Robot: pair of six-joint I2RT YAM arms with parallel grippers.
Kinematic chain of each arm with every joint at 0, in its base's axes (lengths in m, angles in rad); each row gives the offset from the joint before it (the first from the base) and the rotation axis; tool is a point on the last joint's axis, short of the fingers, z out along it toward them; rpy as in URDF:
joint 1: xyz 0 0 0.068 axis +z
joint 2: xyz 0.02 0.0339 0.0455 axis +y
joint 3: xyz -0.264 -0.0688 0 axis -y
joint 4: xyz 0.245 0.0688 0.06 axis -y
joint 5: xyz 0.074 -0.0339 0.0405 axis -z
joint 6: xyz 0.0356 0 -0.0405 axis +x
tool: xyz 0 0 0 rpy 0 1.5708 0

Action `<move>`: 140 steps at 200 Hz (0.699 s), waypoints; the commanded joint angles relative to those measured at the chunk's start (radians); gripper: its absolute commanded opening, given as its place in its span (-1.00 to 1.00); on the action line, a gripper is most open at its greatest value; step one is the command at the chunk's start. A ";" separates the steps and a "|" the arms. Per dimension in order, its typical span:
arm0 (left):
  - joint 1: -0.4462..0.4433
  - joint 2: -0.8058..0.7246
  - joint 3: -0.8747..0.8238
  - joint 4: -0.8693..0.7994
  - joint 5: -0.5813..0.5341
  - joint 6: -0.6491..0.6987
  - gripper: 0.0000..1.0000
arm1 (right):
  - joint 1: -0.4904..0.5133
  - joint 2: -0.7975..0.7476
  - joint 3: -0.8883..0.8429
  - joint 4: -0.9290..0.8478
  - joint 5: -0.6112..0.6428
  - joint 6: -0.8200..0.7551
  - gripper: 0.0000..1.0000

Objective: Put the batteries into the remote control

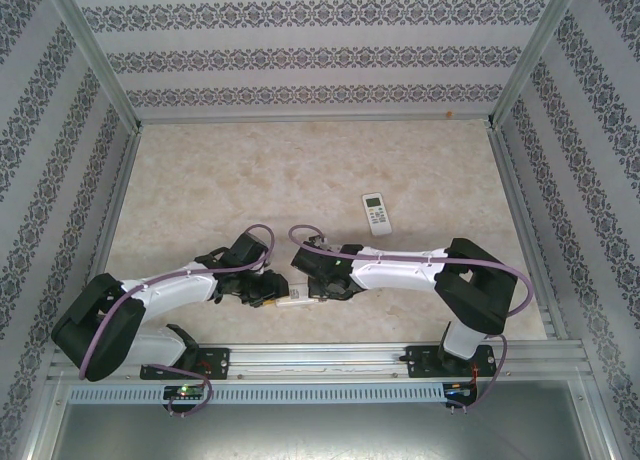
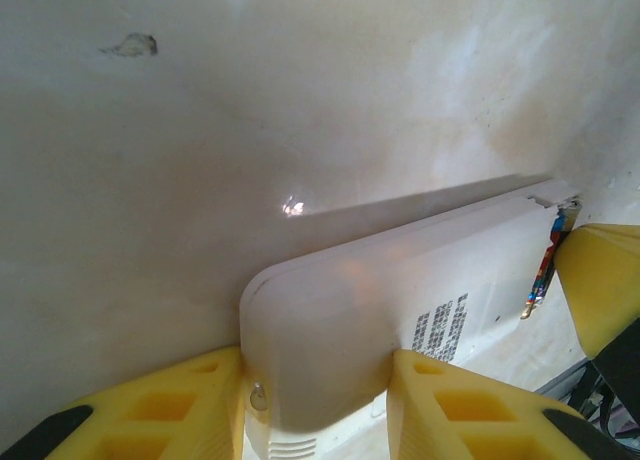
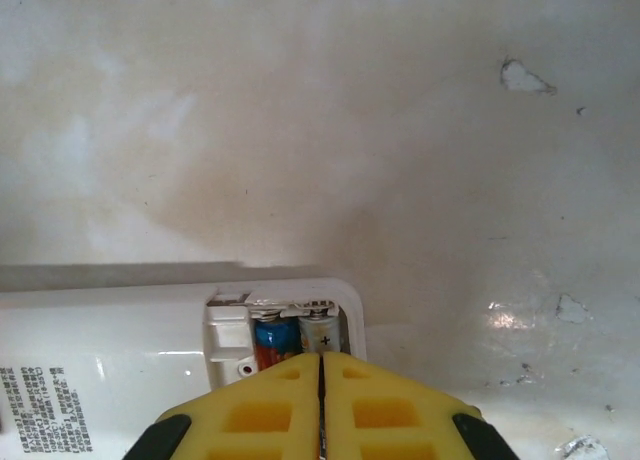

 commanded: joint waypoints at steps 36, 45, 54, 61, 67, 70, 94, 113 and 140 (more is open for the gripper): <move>-0.048 0.020 -0.029 0.113 -0.004 -0.025 -0.15 | 0.008 0.011 -0.007 -0.069 -0.076 -0.004 -0.74; -0.048 0.011 -0.021 0.091 -0.025 -0.012 -0.10 | 0.000 -0.035 0.017 -0.084 -0.052 -0.032 -0.70; -0.047 0.000 -0.011 0.062 -0.050 0.010 -0.06 | -0.010 -0.077 0.035 -0.098 -0.026 -0.058 -0.67; -0.047 -0.006 0.000 0.033 -0.073 0.026 0.00 | -0.020 -0.106 0.043 -0.107 -0.007 -0.078 -0.62; -0.046 -0.013 0.010 0.007 -0.097 0.041 0.04 | -0.031 -0.129 0.046 -0.115 0.012 -0.097 -0.59; -0.047 -0.017 0.015 -0.005 -0.108 0.048 0.05 | -0.037 -0.140 0.046 -0.119 0.023 -0.107 -0.57; -0.047 -0.054 0.049 -0.071 -0.186 0.096 0.22 | -0.105 -0.237 0.031 -0.124 0.142 -0.309 -0.34; -0.046 -0.098 0.071 -0.113 -0.257 0.139 0.43 | -0.145 -0.304 0.047 -0.164 0.331 -0.645 0.11; -0.046 -0.185 0.074 -0.114 -0.320 0.212 0.79 | -0.158 -0.340 -0.034 -0.114 0.503 -1.162 0.67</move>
